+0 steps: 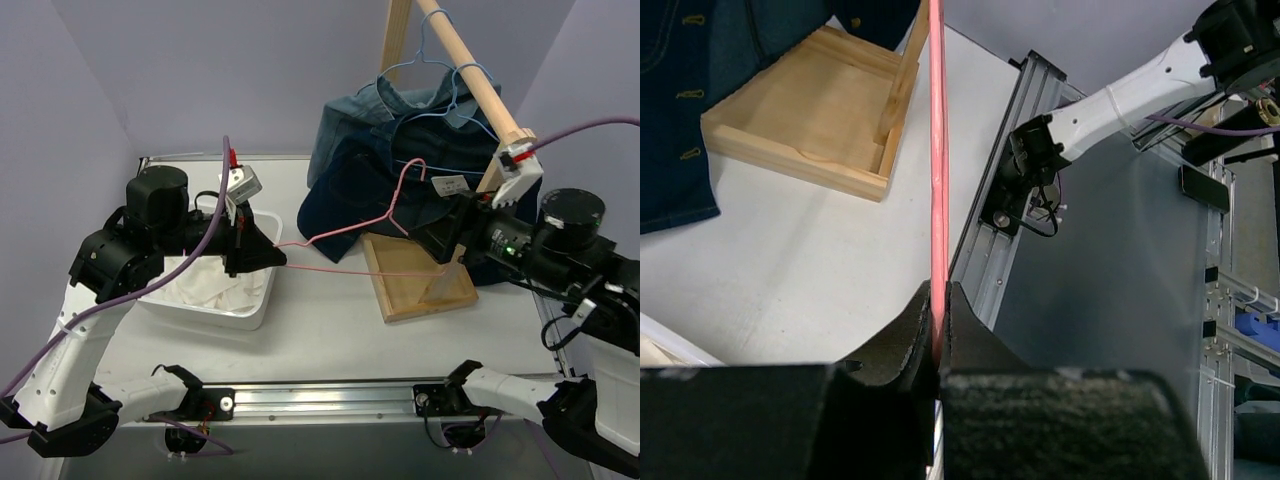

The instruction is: Remove the skirt from the hanger

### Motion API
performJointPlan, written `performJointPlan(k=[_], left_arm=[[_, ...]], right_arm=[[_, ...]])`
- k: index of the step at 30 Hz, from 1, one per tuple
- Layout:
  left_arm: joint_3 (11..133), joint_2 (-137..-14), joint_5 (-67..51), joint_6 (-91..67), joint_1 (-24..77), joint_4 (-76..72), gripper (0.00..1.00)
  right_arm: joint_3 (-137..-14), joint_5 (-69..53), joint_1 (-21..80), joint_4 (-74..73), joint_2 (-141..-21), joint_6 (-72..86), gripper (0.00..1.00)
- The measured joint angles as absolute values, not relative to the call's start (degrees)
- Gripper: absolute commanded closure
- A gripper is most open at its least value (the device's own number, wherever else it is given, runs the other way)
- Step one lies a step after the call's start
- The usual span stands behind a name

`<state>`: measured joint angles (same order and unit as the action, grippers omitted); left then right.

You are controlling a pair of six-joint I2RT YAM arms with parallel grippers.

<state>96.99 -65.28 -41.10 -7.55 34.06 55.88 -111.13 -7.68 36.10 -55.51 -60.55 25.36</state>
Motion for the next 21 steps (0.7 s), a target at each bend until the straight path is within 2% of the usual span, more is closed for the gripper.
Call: performJointPlan(k=[1,3,11,18,21], left_arm=[[97.27,-65.39,-40.91,-7.73,34.04,55.57,0.98],[97.58,-65.67,-40.73,-8.03,34.06,54.37,0.98],[99.68,-68.29,-39.48,-9.74,34.17,48.03,0.98],[114.54,-76.03,-38.65,-5.19,34.48,51.07,0.98],[115.81,-75.81,-38.81,-2.76,34.48,53.56,0.98]], right_arm=[[-111.02,-7.46,36.10,-55.48,-59.35,25.30,0.67],[-110.24,-7.16,36.10,-55.24,-56.86,25.21,1.00],[-108.09,-6.22,36.10,-55.64,-48.80,25.98,1.00],[-108.09,-4.23,36.10,-56.42,-48.62,26.92,1.00],[-108.09,-3.18,36.25,-56.82,-48.62,27.18,1.00]])
